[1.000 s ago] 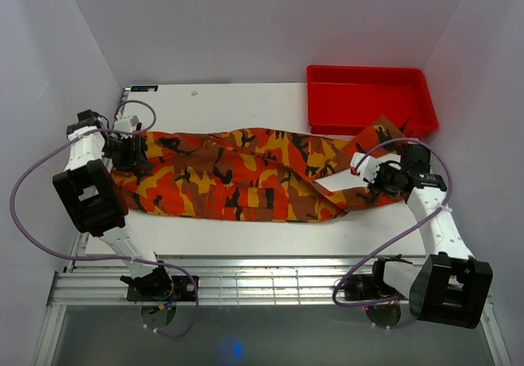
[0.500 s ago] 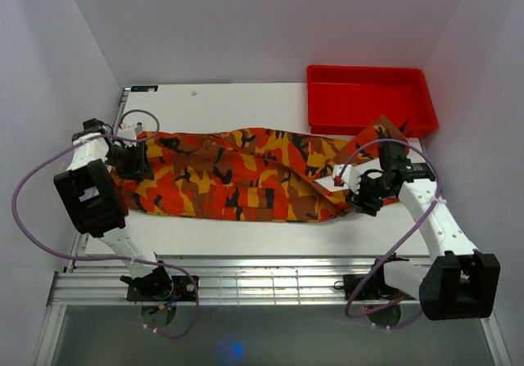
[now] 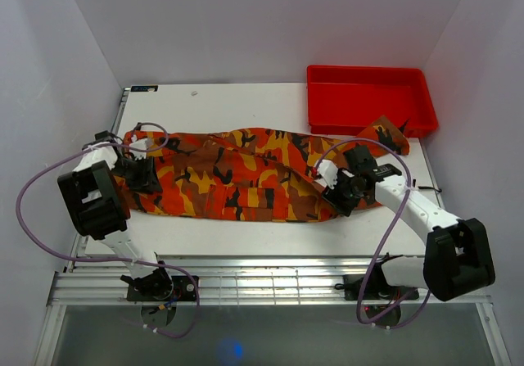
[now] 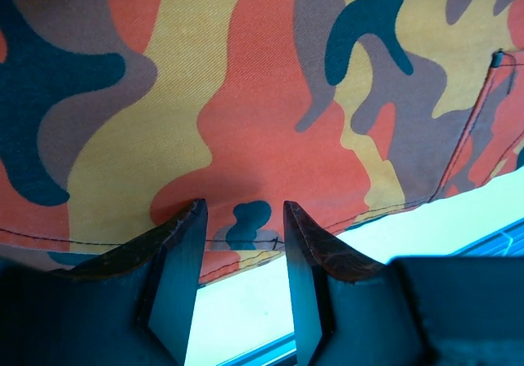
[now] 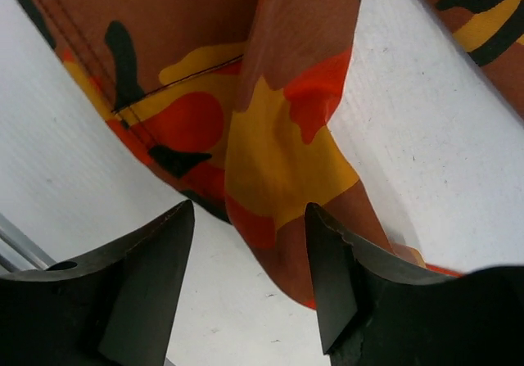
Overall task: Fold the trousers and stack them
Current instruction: Flatten the trousers out
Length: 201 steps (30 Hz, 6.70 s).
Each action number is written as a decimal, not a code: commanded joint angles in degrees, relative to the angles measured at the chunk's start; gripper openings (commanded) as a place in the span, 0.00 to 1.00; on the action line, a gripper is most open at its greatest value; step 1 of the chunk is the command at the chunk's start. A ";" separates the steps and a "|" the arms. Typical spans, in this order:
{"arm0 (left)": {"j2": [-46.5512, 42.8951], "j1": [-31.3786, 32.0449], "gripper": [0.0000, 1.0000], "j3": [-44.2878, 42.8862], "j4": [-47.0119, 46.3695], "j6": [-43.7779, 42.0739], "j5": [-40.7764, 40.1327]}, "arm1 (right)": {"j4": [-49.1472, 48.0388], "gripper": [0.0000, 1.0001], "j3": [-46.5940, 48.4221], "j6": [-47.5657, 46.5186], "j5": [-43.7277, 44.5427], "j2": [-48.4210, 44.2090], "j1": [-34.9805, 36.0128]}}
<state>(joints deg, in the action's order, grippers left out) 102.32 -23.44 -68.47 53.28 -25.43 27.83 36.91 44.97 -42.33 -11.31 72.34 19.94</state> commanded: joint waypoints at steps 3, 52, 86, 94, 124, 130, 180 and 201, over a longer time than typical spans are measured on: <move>-5.03 0.06 0.52 2.46 -3.61 0.38 -1.73 | -9.38 0.63 -0.49 11.02 8.74 2.54 3.34; 8.25 -10.75 0.18 -3.96 -4.15 -5.68 -15.63 | -8.34 0.49 35.00 -23.33 34.43 33.58 -35.15; -0.54 -10.66 0.53 -4.86 7.55 -6.65 -5.58 | 3.89 0.48 2.24 -13.73 17.54 19.07 -28.64; -3.97 -10.66 0.48 8.34 3.50 -10.95 -11.92 | 4.05 0.47 -1.29 -23.76 21.50 14.34 -37.17; 5.35 -8.29 0.47 -9.78 6.15 -8.93 -4.97 | 7.31 0.48 20.30 -8.47 0.40 25.76 -25.22; -2.12 -11.44 0.46 7.89 2.53 -14.55 -12.01 | 0.80 0.48 2.95 -16.29 8.30 18.12 -25.57; 16.42 -6.18 0.23 -23.98 8.60 -17.73 -10.01 | -6.41 0.52 19.63 -9.18 16.32 34.28 -14.14; -24.95 -6.62 0.00 3.27 -2.38 -29.37 1.97 | -2.37 0.48 20.42 -11.20 16.50 26.63 -16.52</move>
<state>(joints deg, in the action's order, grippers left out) 85.45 -29.58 -76.20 53.58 -46.19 28.73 31.33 65.01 -52.99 5.23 102.26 3.75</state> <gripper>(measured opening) 0.017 0.484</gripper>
